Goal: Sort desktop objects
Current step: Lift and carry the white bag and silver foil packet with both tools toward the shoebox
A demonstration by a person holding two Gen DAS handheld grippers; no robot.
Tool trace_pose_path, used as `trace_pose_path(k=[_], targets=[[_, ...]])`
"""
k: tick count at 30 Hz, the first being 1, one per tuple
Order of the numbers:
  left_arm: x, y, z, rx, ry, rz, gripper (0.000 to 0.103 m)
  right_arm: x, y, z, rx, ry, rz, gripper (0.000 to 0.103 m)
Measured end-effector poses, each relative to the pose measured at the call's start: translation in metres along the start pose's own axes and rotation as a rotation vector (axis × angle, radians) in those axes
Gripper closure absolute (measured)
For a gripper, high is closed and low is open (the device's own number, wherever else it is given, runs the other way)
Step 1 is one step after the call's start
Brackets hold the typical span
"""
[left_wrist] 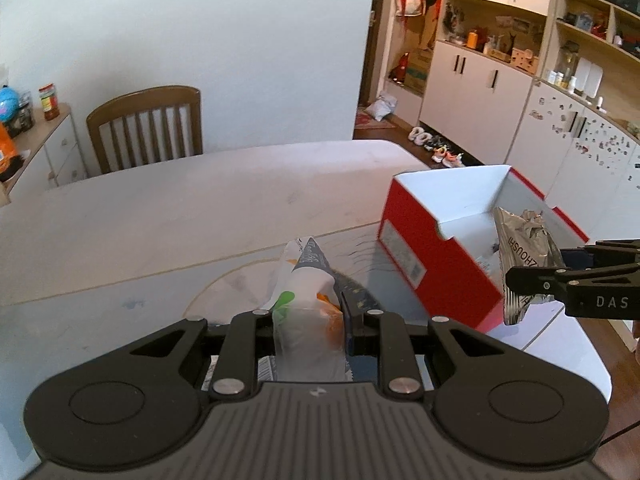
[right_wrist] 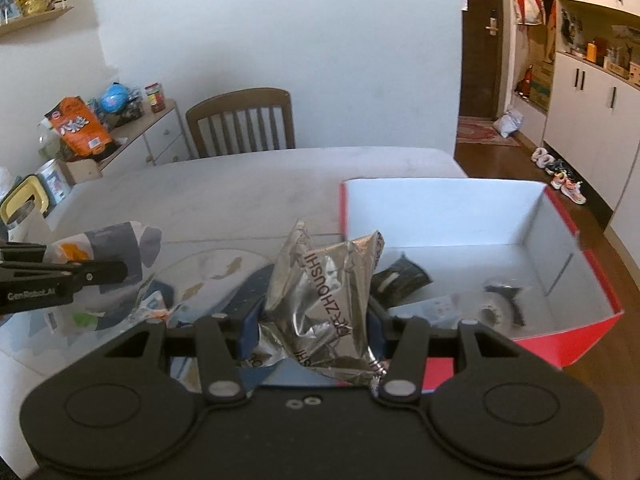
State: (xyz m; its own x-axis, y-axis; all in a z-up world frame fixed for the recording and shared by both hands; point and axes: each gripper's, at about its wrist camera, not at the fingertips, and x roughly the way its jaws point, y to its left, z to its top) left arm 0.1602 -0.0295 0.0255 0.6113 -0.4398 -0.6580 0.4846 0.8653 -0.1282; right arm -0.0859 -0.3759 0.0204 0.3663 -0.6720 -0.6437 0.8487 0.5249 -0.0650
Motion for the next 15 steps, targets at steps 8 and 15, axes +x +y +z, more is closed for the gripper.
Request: trace_pose_path(k=[8, 15], targets=[[0.010, -0.030, 0.016, 0.011, -0.018, -0.020, 0.082, -0.007, -0.034, 0.004, 0.012, -0.015, -0.016, 0.051], [0.021, -0.059, 0.028, 0.022, -0.032, -0.026, 0.082, -0.009, -0.063, 0.006, 0.010, -0.016, -0.009, 0.051]])
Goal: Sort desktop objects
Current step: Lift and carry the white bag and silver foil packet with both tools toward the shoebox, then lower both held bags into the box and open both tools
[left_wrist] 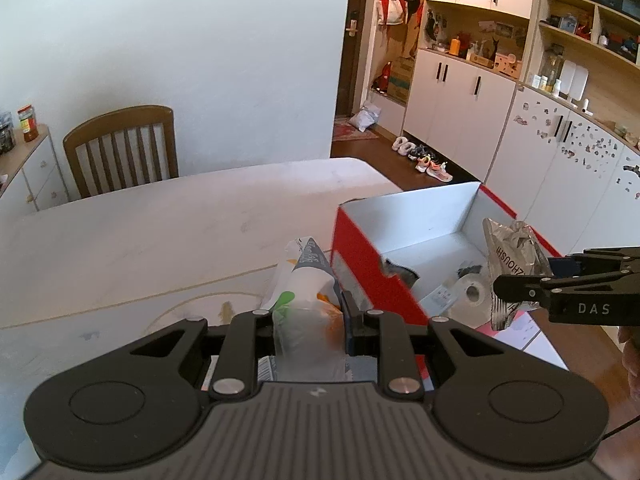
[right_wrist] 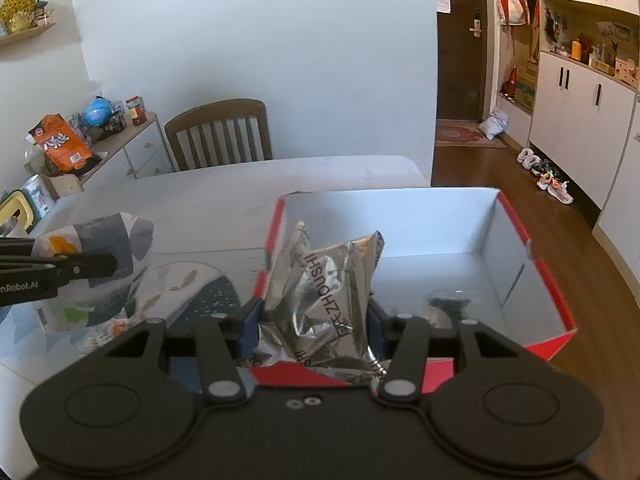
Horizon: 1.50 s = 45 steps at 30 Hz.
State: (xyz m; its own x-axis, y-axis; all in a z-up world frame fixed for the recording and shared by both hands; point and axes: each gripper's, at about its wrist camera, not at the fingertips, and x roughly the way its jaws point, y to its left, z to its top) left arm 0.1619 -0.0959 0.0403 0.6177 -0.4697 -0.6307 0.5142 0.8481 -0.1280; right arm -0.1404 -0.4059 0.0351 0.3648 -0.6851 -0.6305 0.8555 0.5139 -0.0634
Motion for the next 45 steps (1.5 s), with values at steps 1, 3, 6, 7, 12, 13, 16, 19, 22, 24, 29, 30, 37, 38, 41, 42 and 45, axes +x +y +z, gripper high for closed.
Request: trace_pose_path(k=[1, 3, 6, 7, 12, 13, 16, 19, 22, 24, 29, 30, 37, 38, 41, 42, 45], targets=[[0.002, -0.005, 0.001, 0.004, -0.001, 0.000, 0.082, -0.001, -0.006, 0.000, 0.001, 0.000, 0.000, 0.051], [0.006, -0.015, 0.004, 0.010, -0.001, -0.003, 0.082, -0.001, -0.015, 0.001, -0.001, -0.001, 0.002, 0.051], [0.013, -0.029, 0.008, 0.020, -0.003, -0.006, 0.082, -0.001, -0.029, 0.002, 0.000, -0.003, 0.002, 0.051], [0.016, -0.033, 0.010, 0.024, -0.004, -0.008, 0.082, -0.001, -0.034, 0.003, 0.000, -0.004, 0.001, 0.051], [0.029, -0.056, 0.019, 0.040, -0.006, -0.019, 0.082, 0.002, -0.052, 0.007, -0.005, -0.004, 0.002, 0.051], [0.032, -0.060, 0.021, 0.043, -0.005, -0.022, 0.082, 0.002, -0.056, 0.008, -0.006, -0.003, 0.000, 0.051], [0.040, -0.073, 0.026, 0.054, -0.005, -0.034, 0.082, 0.005, -0.065, 0.010, -0.009, 0.002, -0.001, 0.051], [0.047, -0.085, 0.032, 0.066, -0.006, -0.052, 0.082, 0.008, -0.076, 0.012, -0.006, 0.004, 0.000, 0.051], [0.054, -0.095, 0.039, 0.074, -0.006, -0.078, 0.082, 0.010, -0.085, 0.015, 0.005, 0.005, 0.008, 0.051], [0.060, -0.100, 0.043, 0.072, -0.002, -0.096, 0.082, 0.013, -0.089, 0.017, 0.002, 0.004, 0.006, 0.051], [0.079, -0.111, 0.052, 0.075, 0.009, -0.141, 0.082, 0.022, -0.099, 0.017, 0.008, 0.022, 0.005, 0.051], [0.083, -0.113, 0.055, 0.071, 0.013, -0.155, 0.082, 0.024, -0.101, 0.017, 0.012, 0.026, 0.008, 0.051], [0.114, -0.126, 0.066, 0.090, 0.044, -0.206, 0.082, 0.039, -0.105, 0.014, 0.022, 0.057, 0.019, 0.051], [0.119, -0.127, 0.067, 0.096, 0.051, -0.205, 0.082, 0.041, -0.105, 0.013, 0.020, 0.062, 0.019, 0.051], [0.133, -0.126, 0.069, 0.099, 0.073, -0.206, 0.082, 0.048, -0.103, 0.012, 0.008, 0.079, 0.018, 0.052], [0.139, -0.126, 0.070, 0.097, 0.080, -0.210, 0.082, 0.049, -0.103, 0.011, 0.004, 0.082, 0.019, 0.051], [0.153, -0.126, 0.073, 0.096, 0.098, -0.226, 0.082, 0.056, -0.106, 0.010, -0.002, 0.096, 0.019, 0.052]])
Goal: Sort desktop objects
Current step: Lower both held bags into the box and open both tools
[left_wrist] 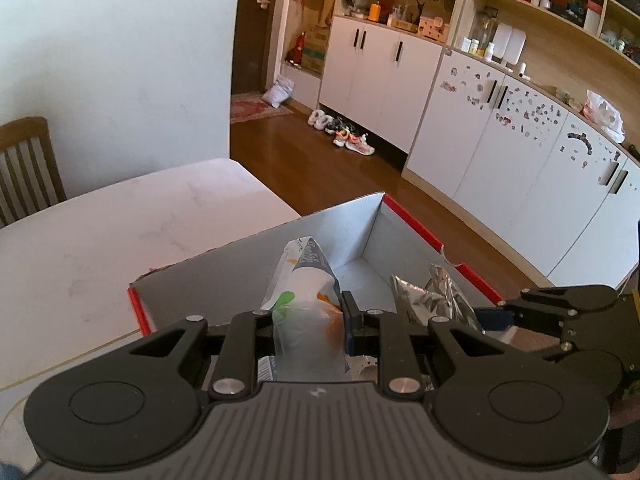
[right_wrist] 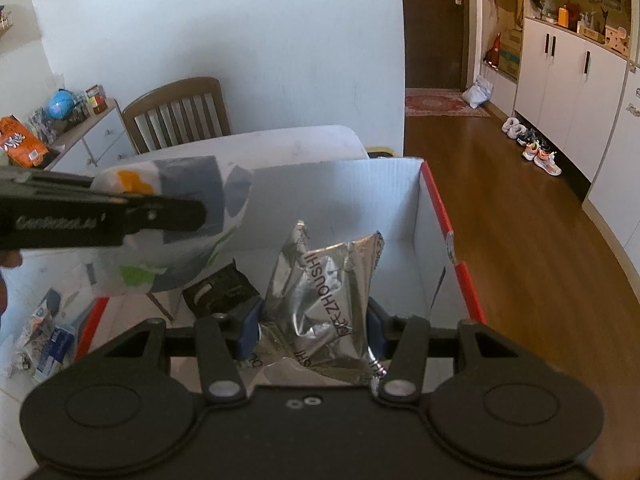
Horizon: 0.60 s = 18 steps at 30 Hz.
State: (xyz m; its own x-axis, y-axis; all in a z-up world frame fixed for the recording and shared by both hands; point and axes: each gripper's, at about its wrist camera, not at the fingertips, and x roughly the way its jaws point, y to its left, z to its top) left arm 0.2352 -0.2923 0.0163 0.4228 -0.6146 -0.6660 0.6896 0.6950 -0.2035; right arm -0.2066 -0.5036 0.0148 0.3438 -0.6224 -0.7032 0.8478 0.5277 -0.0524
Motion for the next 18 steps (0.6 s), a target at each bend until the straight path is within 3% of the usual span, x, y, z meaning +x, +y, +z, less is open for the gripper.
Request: trace_pose_path(k=[18], targets=[[0.068, 0.006, 0.007, 0.069, 0.136, 0.013, 0.082, 0.039, 0.003, 0.000, -0.044, 0.117, 0.018, 0.052]])
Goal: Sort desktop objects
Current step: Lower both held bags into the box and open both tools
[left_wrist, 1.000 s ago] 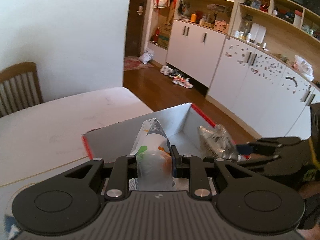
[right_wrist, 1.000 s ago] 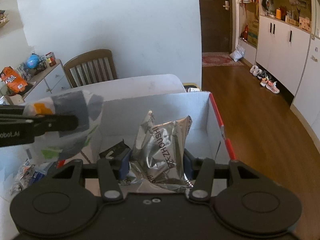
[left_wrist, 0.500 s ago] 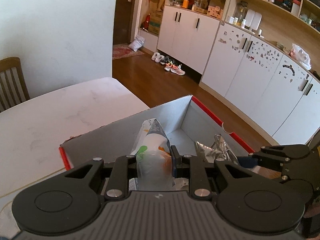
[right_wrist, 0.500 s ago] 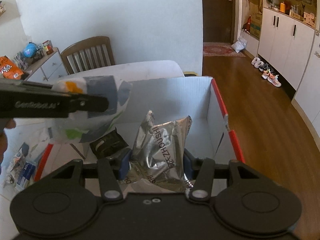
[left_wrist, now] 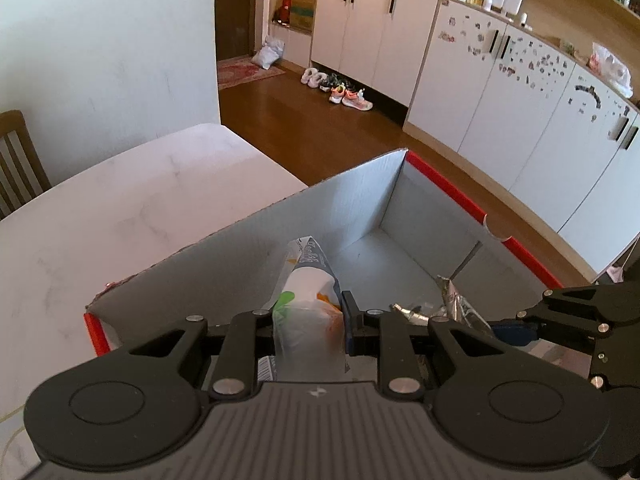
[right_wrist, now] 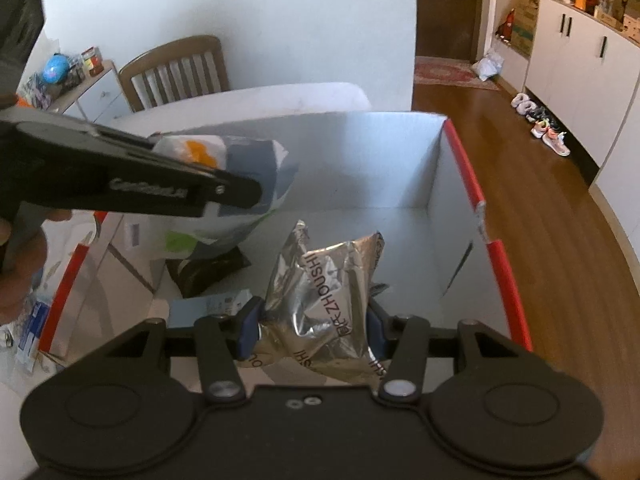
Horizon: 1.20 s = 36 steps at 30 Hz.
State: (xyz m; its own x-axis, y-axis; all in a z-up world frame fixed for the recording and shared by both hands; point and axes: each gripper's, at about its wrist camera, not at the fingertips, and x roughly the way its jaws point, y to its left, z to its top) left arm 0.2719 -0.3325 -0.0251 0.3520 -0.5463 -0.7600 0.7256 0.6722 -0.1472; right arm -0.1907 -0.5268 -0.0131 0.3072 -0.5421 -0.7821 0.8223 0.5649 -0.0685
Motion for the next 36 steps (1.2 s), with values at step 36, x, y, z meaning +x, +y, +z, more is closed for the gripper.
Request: trace_pose_path(k=[36], targets=[[0.028, -0.001, 0.001, -0.051, 0.123, -0.040, 0.041, 0.018, 0.009, 0.002, -0.067, 0.106, 0.072, 0.041]])
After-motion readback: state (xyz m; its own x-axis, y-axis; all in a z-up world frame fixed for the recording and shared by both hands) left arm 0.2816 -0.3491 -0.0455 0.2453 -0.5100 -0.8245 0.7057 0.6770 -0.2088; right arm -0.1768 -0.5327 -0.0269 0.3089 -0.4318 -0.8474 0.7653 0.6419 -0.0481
